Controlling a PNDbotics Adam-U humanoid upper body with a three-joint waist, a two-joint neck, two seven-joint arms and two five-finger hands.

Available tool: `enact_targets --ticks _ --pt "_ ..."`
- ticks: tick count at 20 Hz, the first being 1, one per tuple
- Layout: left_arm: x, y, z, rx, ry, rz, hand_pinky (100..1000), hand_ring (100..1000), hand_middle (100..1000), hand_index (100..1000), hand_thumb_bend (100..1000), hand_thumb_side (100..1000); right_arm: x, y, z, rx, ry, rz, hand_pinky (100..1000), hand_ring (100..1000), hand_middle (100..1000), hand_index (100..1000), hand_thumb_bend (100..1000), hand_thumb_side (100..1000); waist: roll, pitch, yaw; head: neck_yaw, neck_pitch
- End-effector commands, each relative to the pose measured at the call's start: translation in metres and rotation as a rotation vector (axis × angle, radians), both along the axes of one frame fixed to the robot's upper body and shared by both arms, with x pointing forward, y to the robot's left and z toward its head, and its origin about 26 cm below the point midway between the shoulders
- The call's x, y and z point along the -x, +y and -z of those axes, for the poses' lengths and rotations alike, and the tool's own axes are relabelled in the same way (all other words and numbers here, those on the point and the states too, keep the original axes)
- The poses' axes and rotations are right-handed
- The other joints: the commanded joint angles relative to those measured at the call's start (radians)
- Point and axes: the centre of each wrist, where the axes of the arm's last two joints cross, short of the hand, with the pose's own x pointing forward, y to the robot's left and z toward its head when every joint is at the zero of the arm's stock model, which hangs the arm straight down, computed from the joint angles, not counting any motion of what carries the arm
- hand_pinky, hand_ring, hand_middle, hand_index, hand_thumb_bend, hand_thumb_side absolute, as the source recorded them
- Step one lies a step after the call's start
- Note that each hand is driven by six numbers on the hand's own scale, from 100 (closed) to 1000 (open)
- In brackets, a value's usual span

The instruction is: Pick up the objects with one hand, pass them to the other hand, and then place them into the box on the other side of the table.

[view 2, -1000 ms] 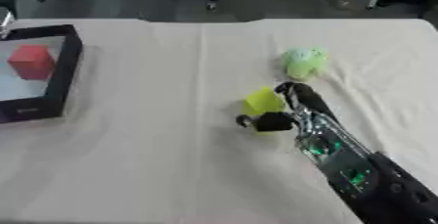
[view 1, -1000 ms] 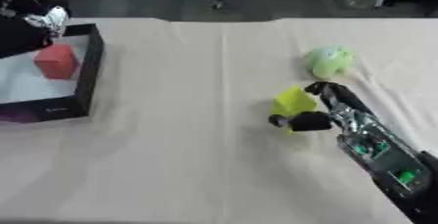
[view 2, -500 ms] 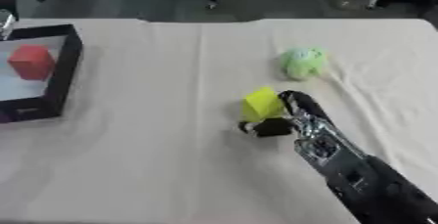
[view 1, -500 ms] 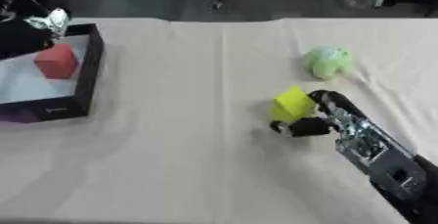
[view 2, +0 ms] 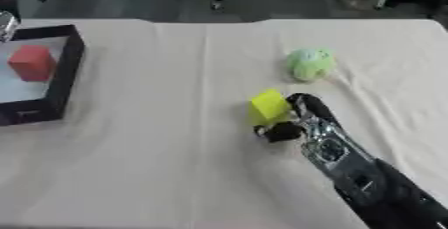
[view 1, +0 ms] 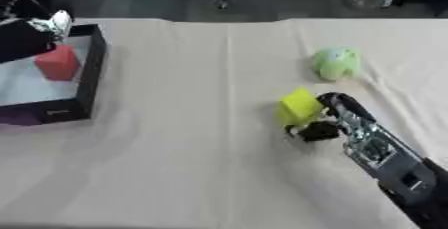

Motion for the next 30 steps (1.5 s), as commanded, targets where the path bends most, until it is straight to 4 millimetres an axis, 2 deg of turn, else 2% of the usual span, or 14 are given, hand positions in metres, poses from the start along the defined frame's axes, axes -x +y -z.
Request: enact_targets --ticks 1,6,12,21,30 --pt "0.002 0.003 -0.008 -0.016 -0.027 -0.01 778 591 546 666 100 335 0.002 0.0 -0.013 -0.026 -0.046 0.001 780 822 739 745 401 166 -0.008 -0.002 -0.001 0.001 0.0" --pt "0.003 0.003 -0.009 -0.018 -0.028 -0.011 778 592 547 667 100 334 0.008 0.003 -0.022 -0.068 -0.08 -0.006 751 792 670 682 322 107 -0.008 -0.004 -0.003 0.003 0.001" --pt "0.003 0.003 -0.01 -0.021 -0.031 -0.016 778 595 548 668 100 327 0.017 0.006 -0.037 -0.112 -0.118 -0.033 749 784 635 649 263 100 -0.006 -0.005 -0.006 0.005 0.0" --pt "0.006 0.0 -0.015 -0.031 -0.042 0.012 780 601 556 677 100 312 0.047 0.013 -0.079 -0.182 -0.263 -0.151 729 782 622 634 229 100 -0.001 -0.009 -0.009 0.01 0.001" --pt "0.017 -0.018 -0.029 -0.116 -0.014 0.207 798 646 608 728 100 315 0.05 0.02 -0.081 -0.198 -0.309 -0.323 729 775 620 633 204 100 0.006 -0.013 0.002 0.009 0.005"
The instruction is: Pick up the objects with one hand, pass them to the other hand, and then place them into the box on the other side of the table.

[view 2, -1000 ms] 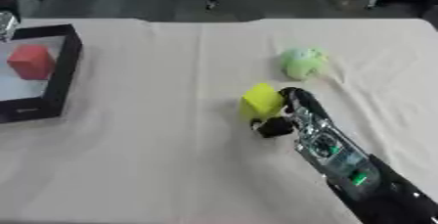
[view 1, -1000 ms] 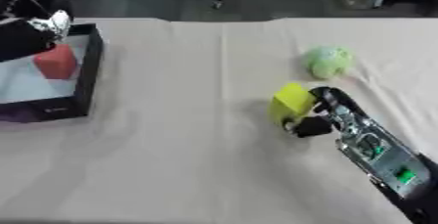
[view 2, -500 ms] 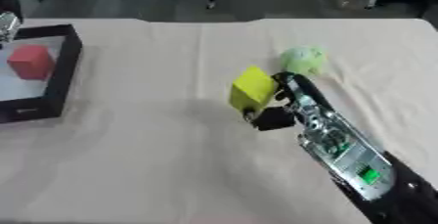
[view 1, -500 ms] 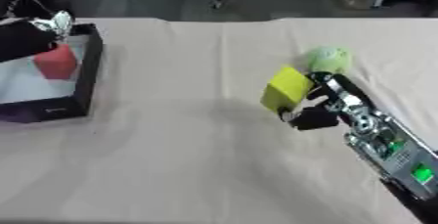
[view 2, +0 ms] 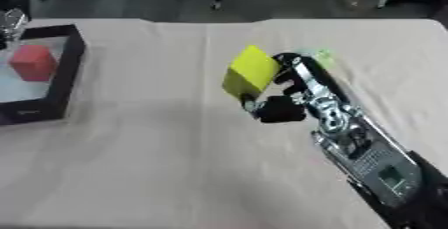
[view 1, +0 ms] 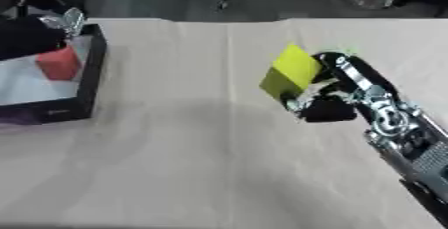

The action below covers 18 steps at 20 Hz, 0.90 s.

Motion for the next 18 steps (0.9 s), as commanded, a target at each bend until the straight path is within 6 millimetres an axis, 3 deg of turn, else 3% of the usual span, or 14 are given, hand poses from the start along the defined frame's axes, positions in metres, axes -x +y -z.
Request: enact_targets --ticks 1,8,18 --pt "0.007 -0.003 -0.014 -0.061 -0.01 0.068 801 651 614 732 100 324 0.003 0.0 -0.01 0.024 -0.049 -0.043 729 774 620 633 205 100 0.006 -0.014 0.004 0.0 0.005" --pt "0.009 -0.019 -0.019 -0.161 0.053 0.254 810 682 650 760 100 359 0.004 0.006 -0.015 0.045 -0.067 -0.116 730 771 618 631 202 100 0.01 -0.017 0.013 -0.006 0.006" --pt "0.011 -0.045 -0.018 -0.318 0.127 0.387 820 718 712 790 102 395 0.005 0.016 -0.019 0.082 -0.094 -0.194 732 770 617 630 194 100 0.017 -0.017 0.024 -0.01 0.013"
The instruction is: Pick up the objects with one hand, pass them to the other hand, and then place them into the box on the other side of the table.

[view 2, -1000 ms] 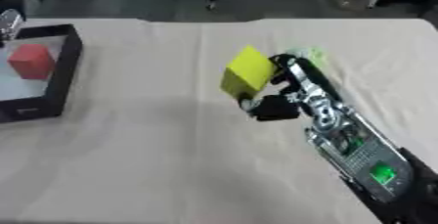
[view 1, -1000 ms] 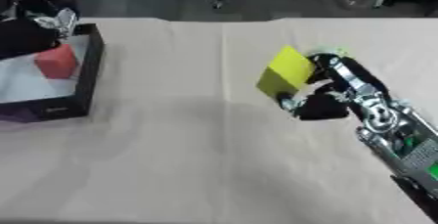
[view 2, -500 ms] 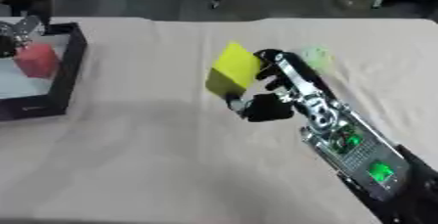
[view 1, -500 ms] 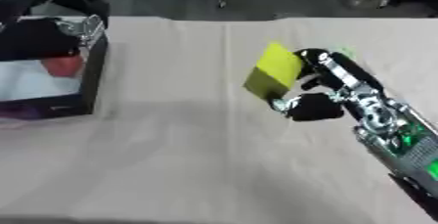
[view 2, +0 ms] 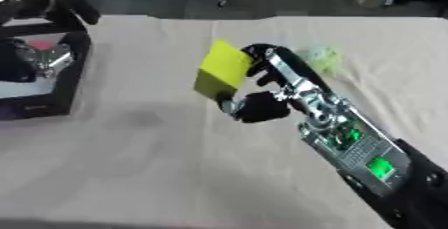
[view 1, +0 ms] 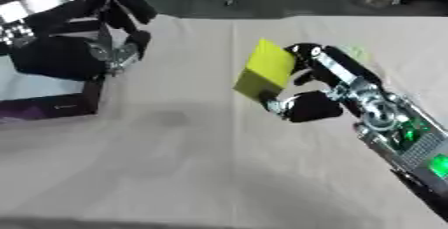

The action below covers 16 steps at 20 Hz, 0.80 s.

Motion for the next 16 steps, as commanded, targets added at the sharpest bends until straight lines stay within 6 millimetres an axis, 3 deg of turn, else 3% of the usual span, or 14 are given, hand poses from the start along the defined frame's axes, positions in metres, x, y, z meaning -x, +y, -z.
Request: enact_targets --ticks 1,3,4,7,8,12,13,16 --pt "0.004 -0.004 -0.007 -0.041 -0.019 0.021 820 718 712 790 102 395 0.003 0.0 -0.009 0.02 -0.044 -0.019 732 770 617 630 194 100 0.014 -0.017 0.002 -0.003 0.004" --pt "0.004 -0.004 -0.007 -0.046 -0.019 0.022 820 718 712 790 102 395 0.003 0.0 -0.009 0.023 -0.045 -0.02 732 770 617 630 194 100 0.014 -0.017 0.002 -0.003 0.004" --pt "0.004 -0.004 -0.007 -0.047 -0.019 0.024 830 745 748 825 181 387 0.003 0.0 -0.009 0.024 -0.045 -0.022 735 770 618 630 190 100 0.014 -0.017 0.002 -0.003 0.005" --pt "0.006 -0.017 -0.005 -0.089 -0.012 0.065 831 748 750 828 195 381 0.005 0.007 -0.011 0.039 -0.069 -0.068 736 770 618 630 190 100 0.015 -0.017 0.005 -0.001 0.006" --pt "0.007 -0.022 -0.004 -0.107 -0.01 0.073 838 760 758 841 270 367 0.005 0.008 -0.011 0.044 -0.076 -0.078 737 771 618 630 189 100 0.015 -0.017 0.006 -0.001 0.006" --pt "0.009 -0.035 -0.002 -0.155 -0.022 0.072 843 766 765 855 305 376 0.006 0.011 -0.01 0.064 -0.092 -0.114 738 771 619 631 187 100 0.014 -0.018 0.009 -0.003 0.007" --pt "0.009 -0.037 -0.002 -0.161 -0.028 0.07 846 774 772 873 364 386 0.006 0.012 -0.01 0.068 -0.094 -0.119 740 772 619 631 183 100 0.015 -0.018 0.009 -0.002 0.008" --pt "0.011 -0.045 0.0 -0.181 -0.046 0.064 849 778 776 881 409 399 0.008 0.017 -0.01 0.09 -0.106 -0.154 742 772 620 631 179 100 0.016 -0.017 0.014 0.001 0.01"
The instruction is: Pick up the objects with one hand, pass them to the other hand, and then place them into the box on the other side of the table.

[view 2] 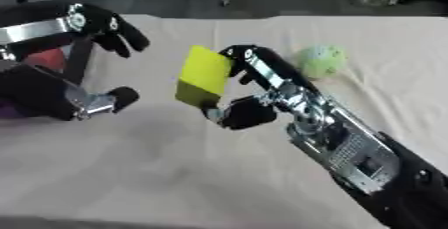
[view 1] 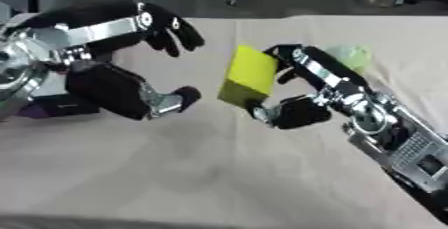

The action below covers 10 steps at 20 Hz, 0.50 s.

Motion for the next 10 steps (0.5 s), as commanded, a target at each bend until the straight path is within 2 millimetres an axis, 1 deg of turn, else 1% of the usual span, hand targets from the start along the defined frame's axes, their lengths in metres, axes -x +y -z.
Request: enact_targets --ticks 1,2,3,4,6,7,8,9,10 --pt "0.004 -0.006 -0.006 -0.021 -0.049 -0.009 850 781 778 886 432 400 0.005 0.005 -0.009 0.017 -0.046 -0.043 742 772 620 631 174 100 0.015 -0.016 0.005 0.003 0.002" --pt "0.004 -0.008 -0.005 -0.027 -0.055 -0.009 852 784 781 891 482 380 0.005 0.007 -0.009 0.023 -0.048 -0.055 742 772 619 631 203 100 0.015 -0.015 0.007 0.005 0.003" --pt "0.005 -0.01 -0.005 -0.033 -0.059 -0.01 853 786 783 894 478 405 0.006 0.009 -0.009 0.027 -0.051 -0.065 742 772 619 631 174 100 0.016 -0.013 0.009 0.006 0.004" --pt "0.005 -0.012 -0.004 -0.039 -0.064 -0.013 854 788 785 897 491 408 0.006 0.01 -0.01 0.031 -0.055 -0.074 742 772 619 631 174 100 0.016 -0.012 0.011 0.009 0.004" --pt "0.006 -0.014 -0.003 -0.049 -0.076 -0.024 859 796 792 906 554 404 0.007 0.012 -0.011 0.036 -0.063 -0.085 744 772 619 630 171 100 0.017 -0.01 0.013 0.013 0.004" --pt "0.006 -0.015 -0.003 -0.053 -0.082 -0.03 860 798 794 908 570 406 0.007 0.012 -0.011 0.037 -0.067 -0.088 743 772 619 630 171 100 0.017 -0.01 0.014 0.014 0.003" --pt "0.006 -0.016 -0.003 -0.057 -0.089 -0.035 861 800 796 910 586 407 0.007 0.013 -0.011 0.038 -0.069 -0.091 744 772 618 630 191 100 0.016 -0.009 0.015 0.014 0.003" --pt "0.007 -0.018 -0.003 -0.06 -0.097 -0.042 861 803 798 913 607 398 0.007 0.014 -0.011 0.04 -0.07 -0.094 745 772 619 630 166 100 0.016 -0.009 0.015 0.015 0.003" --pt "0.007 -0.019 -0.002 -0.063 -0.106 -0.05 861 804 799 914 611 390 0.007 0.014 -0.01 0.045 -0.07 -0.099 745 773 619 630 167 100 0.016 -0.009 0.016 0.015 0.003"
